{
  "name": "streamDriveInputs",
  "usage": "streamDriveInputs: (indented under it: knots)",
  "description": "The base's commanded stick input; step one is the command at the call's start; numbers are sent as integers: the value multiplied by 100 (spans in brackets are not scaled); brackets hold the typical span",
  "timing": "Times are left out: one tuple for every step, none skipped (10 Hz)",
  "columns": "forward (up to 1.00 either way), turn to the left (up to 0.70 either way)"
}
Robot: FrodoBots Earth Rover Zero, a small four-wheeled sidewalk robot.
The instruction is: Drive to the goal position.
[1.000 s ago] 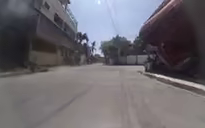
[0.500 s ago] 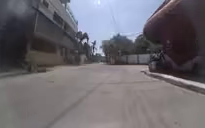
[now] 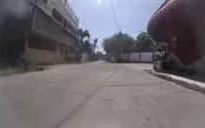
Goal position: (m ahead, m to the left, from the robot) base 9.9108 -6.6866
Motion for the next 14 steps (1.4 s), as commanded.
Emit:
streamDriveInputs:
  knots:
    - [85,0]
    - [85,0]
    - [85,0]
    - [85,0]
    - [85,0]
    - [85,0]
    - [85,0]
    - [85,0]
    - [85,0]
    - [85,0]
    - [85,0]
    - [85,0]
    - [85,0]
    - [85,0]
